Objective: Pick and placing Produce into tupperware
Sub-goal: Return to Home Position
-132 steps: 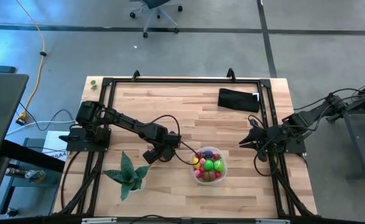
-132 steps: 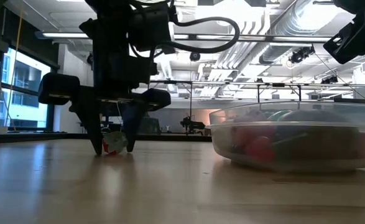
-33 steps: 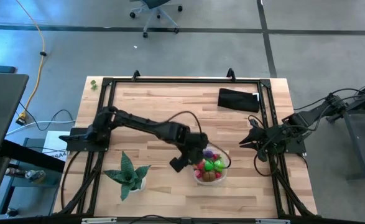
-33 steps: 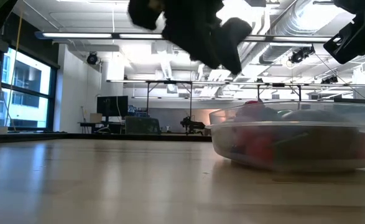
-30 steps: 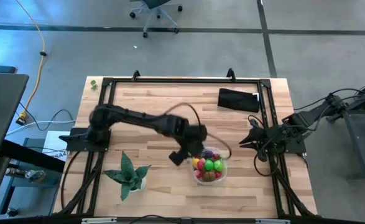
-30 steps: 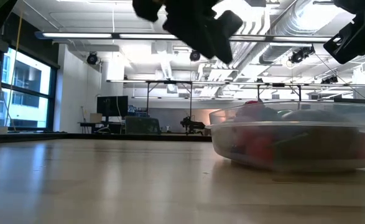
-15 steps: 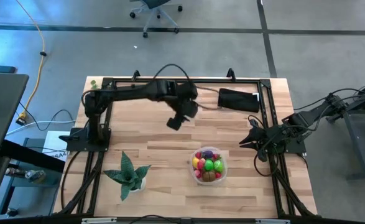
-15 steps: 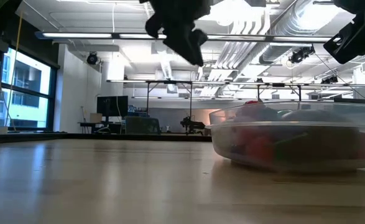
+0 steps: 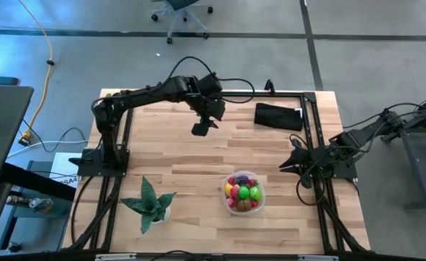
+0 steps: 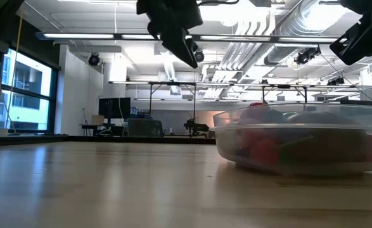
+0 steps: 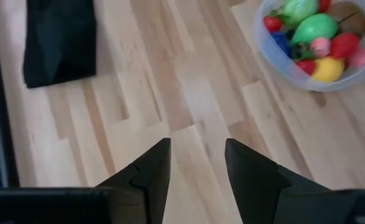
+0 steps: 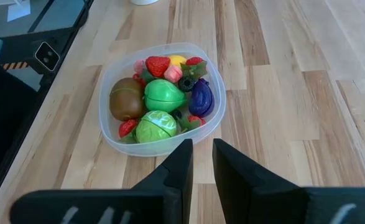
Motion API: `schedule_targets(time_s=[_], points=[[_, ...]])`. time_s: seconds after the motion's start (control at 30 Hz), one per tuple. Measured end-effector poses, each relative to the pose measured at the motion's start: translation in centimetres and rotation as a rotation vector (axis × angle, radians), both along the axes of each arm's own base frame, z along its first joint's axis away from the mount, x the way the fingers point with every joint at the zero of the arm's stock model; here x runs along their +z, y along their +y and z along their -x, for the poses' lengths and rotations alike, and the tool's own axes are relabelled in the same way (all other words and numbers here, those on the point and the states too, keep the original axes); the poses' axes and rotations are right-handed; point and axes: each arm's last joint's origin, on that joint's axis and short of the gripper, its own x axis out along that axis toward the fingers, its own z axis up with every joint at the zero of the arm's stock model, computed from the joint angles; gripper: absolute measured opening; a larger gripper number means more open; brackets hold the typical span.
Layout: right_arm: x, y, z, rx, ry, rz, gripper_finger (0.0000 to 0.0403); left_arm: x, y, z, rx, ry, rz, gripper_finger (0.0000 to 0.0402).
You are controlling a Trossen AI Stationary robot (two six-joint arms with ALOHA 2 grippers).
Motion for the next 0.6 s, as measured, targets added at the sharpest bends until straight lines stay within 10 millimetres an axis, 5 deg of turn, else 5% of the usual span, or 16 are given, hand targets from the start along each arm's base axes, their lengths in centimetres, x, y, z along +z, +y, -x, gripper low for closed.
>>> schedule_targets(time_s=[0.33, 0.6], points=[[0.0, 0.0, 0.0, 0.0, 0.0, 0.0, 0.0051, 1.2, -0.3, 1.1, -0.04, -0.03, -0.029, 0.0119], [0.0, 0.0, 0.0, 0.0, 0.0, 0.0, 0.0051, 3.5, -1.4, 6.7, 0.062, -0.209, -0.049, 0.0089]])
